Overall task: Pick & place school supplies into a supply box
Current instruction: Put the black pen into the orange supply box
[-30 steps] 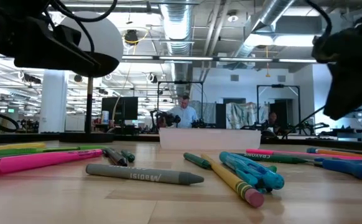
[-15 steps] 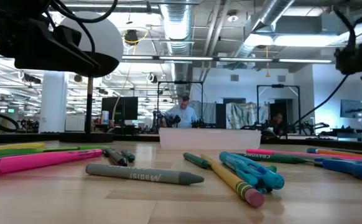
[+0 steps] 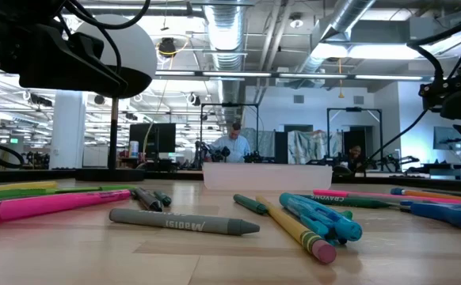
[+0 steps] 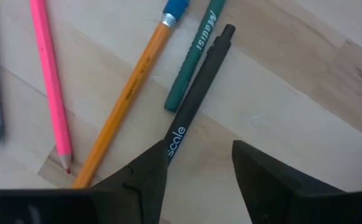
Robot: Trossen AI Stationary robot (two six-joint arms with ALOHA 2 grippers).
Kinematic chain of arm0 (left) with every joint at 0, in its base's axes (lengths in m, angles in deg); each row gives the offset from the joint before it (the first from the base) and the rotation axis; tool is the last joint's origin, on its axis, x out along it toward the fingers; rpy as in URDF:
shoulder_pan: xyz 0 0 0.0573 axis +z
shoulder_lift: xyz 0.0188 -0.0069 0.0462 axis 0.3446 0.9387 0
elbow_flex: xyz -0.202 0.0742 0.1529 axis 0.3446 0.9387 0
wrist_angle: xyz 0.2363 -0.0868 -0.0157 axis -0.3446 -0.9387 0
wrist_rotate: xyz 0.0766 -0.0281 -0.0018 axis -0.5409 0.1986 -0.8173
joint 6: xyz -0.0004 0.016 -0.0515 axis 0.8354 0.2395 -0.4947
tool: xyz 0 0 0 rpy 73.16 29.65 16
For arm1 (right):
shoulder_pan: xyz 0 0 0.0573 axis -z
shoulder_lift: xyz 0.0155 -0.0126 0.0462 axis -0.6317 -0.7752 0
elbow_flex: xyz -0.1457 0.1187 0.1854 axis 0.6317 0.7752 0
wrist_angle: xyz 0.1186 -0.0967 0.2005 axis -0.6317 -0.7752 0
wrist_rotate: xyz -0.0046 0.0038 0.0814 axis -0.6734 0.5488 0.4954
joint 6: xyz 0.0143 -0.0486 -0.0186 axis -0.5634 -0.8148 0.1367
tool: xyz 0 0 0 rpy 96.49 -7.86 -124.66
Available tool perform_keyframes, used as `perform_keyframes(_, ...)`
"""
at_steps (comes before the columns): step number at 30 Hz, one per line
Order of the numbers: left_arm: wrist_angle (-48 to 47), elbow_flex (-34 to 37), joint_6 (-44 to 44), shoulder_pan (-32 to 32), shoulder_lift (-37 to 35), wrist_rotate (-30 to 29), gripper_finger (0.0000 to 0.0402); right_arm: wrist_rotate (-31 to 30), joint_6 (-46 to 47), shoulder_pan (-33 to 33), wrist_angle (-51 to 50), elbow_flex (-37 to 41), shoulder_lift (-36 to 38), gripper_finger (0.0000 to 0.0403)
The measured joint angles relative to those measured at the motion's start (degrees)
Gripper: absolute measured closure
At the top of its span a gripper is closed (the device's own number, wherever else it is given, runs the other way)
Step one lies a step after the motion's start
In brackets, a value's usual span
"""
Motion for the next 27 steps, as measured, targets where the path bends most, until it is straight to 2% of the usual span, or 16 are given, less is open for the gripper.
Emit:
perform_keyframes(8,-0.2,0.0,0.0,0.0,0.0,0.0,0.0304,1.1,-1.4,0.1,2.7,0.0,-0.9,0.0229)
perform_keyframes(12,-0.5,0.0,0.0,0.0,0.0,0.0,0.0304,3.7,-1.6,0.9,2.6,-0.2,-3.5,0.0237)
perform_keyframes(19,-0.4,0.0,-0.1,0.0,0.0,0.0,0.0304,5.0,-2.9,2.0,2.6,-0.4,-5.7,0.0256)
perform_keyframes(23,-0.4,0.0,-0.2,0.0,0.0,0.0,0.0304,5.3,-3.1,2.0,2.6,-0.3,-5.3,0.028)
perform_keyframes(27,-0.4,0.0,-0.3,0.0,0.0,-0.1,0.0304,5.5,-3.1,2.0,2.8,-0.3,-5.5,0.0321)
